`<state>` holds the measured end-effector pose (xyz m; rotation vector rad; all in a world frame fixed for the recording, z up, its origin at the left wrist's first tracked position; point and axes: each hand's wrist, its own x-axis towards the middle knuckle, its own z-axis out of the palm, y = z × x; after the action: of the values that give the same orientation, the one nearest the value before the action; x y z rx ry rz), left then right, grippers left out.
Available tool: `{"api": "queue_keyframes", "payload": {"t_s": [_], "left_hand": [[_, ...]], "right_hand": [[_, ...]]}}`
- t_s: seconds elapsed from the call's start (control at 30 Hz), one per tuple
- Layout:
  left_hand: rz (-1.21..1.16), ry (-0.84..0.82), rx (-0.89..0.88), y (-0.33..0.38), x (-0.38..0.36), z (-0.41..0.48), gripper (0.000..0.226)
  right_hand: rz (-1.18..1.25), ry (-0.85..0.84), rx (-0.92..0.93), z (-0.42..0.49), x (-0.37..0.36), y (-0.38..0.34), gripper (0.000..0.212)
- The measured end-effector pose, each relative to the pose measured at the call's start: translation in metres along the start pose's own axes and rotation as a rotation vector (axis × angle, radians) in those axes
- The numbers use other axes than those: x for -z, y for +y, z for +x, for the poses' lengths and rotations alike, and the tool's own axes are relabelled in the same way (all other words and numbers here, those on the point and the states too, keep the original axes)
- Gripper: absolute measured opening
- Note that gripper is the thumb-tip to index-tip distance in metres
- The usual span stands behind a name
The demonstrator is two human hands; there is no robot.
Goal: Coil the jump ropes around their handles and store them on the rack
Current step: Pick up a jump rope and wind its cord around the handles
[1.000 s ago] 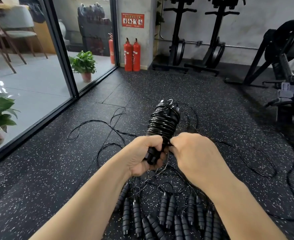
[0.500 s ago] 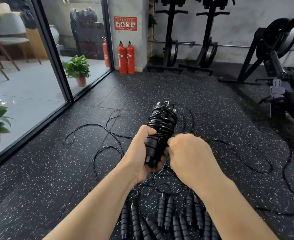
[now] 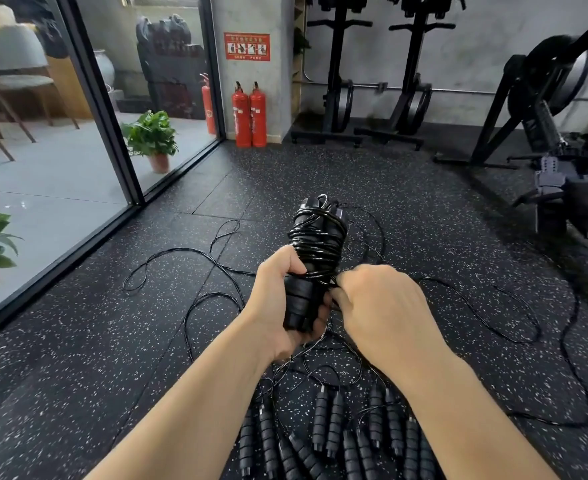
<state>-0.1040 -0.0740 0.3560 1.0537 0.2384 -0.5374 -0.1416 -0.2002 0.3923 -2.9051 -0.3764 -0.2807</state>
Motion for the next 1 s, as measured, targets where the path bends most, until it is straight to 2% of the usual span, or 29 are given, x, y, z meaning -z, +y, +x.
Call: {"api": "queue_keyframes", "payload": {"t_s": [0.27, 0.47, 0.7, 0.9, 1.0], "left_hand": [[0.028, 0.031, -0.022, -0.002, -0.001, 0.0, 0.048], [-0.054, 0.016, 0.003, -0.001, 0.005, 0.002, 0.066], [-0.015, 0.065, -0.007, 0.0, 0.003, 0.0, 0.038], [0.012, 0.056, 0.014, 0.003, 0.006, -0.003, 0.03], [0.003, 0.056, 0.027, 0.005, 0.007, -0.003, 0.03]], "right_hand": [[0.191, 0.091, -0.077, 0.002, -0.015, 0.006, 0.032], [0.22, 0.144, -0.128, 0.003, -0.022, -0.002, 0.035], [0.232, 0.207, -0.152, 0.002, -0.028, -0.007, 0.04], [0.367, 0.106, -0.13, 0.002, -0.018, 0.002, 0.051], [0.345, 0.108, -0.131, 0.0, -0.014, 0.001, 0.047]]}}
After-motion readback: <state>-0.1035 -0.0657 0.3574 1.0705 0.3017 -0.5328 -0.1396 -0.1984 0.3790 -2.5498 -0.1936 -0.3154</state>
